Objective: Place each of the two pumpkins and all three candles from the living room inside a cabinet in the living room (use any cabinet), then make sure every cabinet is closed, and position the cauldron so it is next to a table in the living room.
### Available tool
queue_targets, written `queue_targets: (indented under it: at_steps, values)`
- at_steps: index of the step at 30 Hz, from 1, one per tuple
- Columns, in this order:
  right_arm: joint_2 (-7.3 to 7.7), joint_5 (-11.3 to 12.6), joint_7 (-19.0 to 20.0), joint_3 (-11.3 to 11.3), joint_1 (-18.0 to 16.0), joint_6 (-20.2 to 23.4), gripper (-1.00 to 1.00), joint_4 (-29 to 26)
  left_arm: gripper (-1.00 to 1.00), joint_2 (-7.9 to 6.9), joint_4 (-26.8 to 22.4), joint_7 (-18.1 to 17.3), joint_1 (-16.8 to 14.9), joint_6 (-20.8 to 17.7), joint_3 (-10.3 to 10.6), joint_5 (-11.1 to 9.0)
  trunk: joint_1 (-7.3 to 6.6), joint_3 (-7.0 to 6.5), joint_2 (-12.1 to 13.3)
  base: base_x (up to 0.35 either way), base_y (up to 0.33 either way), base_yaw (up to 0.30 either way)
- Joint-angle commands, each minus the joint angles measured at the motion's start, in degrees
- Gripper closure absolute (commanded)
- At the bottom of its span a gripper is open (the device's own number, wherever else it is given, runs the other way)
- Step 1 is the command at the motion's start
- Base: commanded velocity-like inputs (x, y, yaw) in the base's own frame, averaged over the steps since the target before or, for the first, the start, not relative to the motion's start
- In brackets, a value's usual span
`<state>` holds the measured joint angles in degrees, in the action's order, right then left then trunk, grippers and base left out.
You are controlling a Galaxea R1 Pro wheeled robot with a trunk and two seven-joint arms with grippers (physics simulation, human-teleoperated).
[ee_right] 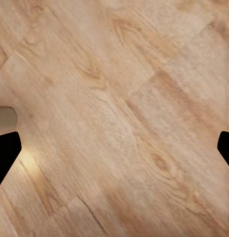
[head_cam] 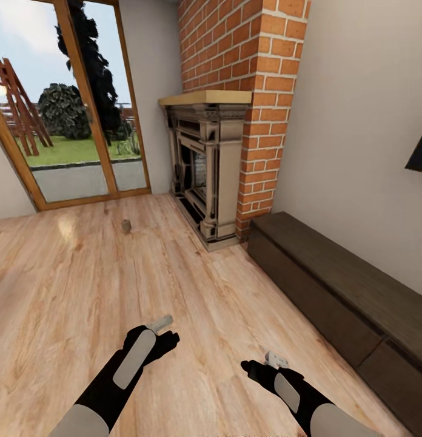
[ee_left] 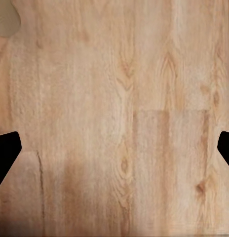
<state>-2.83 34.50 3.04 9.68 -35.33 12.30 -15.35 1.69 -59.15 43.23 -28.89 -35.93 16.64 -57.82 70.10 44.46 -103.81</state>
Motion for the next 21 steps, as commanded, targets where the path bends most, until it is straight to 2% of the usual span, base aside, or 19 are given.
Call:
queue_targets:
  at_steps: [1,7,21]
  values:
    - [0.01,0.2,0.0,0.2,0.0,0.2,-1.00,0.0,-1.00,-0.02,-0.1,0.5,0.0,0.0,0.1,-0.5,-0.01,0.11,0.0,0.000,0.000,-0.238]
    - [0.01,1.5,0.1,0.2,0.0,0.0,-1.00,0.0,-1.00,-0.06,-0.1,0.5,0.0,0.0,0.1,-0.5,-0.01,0.44,0.0,0.000,0.000,-0.239]
    - [0.01,2.2,0.1,0.2,0.0,-0.2,-1.00,1.1,-1.00,-0.12,-0.1,0.5,0.0,0.0,0.1,-0.5,-0.01,1.09,0.0,0.000,0.000,-0.248]
